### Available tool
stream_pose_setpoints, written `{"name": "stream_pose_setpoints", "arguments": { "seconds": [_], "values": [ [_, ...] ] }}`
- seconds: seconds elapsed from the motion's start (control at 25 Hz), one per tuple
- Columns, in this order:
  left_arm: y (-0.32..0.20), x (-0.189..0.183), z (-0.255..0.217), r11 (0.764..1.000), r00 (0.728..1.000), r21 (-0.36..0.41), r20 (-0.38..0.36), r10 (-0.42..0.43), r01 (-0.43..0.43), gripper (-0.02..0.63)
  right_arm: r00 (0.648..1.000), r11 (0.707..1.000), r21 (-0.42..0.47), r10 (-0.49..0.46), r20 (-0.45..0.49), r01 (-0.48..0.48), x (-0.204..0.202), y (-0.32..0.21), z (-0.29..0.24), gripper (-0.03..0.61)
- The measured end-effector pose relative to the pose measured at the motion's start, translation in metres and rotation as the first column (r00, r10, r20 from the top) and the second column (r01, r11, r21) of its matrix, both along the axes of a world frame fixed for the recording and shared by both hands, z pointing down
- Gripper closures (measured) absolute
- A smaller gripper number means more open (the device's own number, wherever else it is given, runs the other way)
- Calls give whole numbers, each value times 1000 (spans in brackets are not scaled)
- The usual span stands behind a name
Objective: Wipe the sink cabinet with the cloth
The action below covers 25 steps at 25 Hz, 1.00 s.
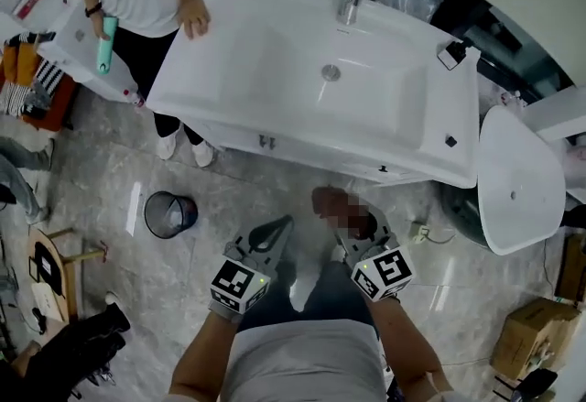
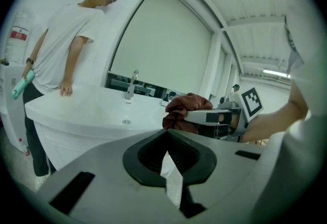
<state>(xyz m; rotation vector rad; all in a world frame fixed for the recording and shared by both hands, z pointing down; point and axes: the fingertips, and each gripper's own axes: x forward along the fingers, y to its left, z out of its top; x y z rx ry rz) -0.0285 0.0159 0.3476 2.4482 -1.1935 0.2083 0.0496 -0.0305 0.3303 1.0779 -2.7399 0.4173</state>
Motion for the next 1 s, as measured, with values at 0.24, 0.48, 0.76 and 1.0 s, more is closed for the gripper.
{"name": "stream_pose_setpoints", "arguments": {
  "seconds": [0.24,0.48,0.76,1.0],
  "values": [
    [-13,30,-53,998,999,37,3,42,-42,603,998,998,34,48,42,-50,25,-5,-59,475],
    [-30,49,-101,997,999,64,-4,49,-48,604,995,994,75,72,63,-77,58,-20,-114,476],
    [-53,61,-153,988,998,141,4,57,-57,603,996,984,162,59,65,-69,82,-32,-168,476],
    [-62,60,-183,978,1000,205,-7,30,-28,603,995,976,210,38,97,-58,84,-41,-198,474]
  ]
}}
